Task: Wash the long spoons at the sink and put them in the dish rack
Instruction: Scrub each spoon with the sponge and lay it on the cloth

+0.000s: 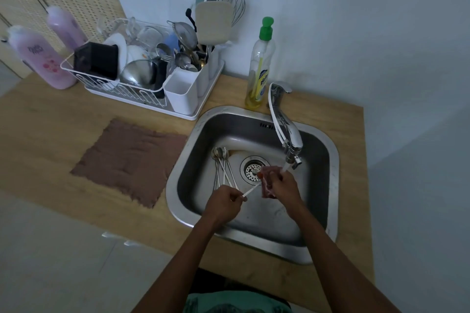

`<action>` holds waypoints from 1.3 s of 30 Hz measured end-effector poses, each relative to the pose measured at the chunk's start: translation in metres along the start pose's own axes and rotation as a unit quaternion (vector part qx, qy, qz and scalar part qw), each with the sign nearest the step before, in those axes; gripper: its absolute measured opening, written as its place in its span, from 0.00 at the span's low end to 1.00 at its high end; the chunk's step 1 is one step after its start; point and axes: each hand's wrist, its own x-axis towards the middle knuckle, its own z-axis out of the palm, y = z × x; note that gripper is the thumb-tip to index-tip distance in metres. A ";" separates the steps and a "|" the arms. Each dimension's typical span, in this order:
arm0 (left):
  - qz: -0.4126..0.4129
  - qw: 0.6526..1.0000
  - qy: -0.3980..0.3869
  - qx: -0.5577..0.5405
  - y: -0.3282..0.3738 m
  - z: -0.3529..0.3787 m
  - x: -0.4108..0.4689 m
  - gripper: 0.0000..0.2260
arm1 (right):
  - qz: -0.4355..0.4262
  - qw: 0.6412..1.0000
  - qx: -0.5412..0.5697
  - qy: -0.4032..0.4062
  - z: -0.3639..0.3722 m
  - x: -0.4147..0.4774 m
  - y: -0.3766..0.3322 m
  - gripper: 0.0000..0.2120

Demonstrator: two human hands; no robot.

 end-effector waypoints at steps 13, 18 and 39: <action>-0.101 0.952 0.260 -0.129 -0.088 -0.109 -0.004 0.12 | 0.114 0.959 0.256 0.043 0.014 -0.007 -0.002 0.12; -0.150 0.935 0.304 -0.109 -0.107 -0.143 0.004 0.08 | 0.132 0.924 0.359 0.017 0.026 -0.007 -0.007 0.01; -0.132 0.988 0.062 -0.054 -0.088 0.003 0.146 0.12 | 0.174 0.849 0.496 0.042 0.027 -0.002 0.005 0.12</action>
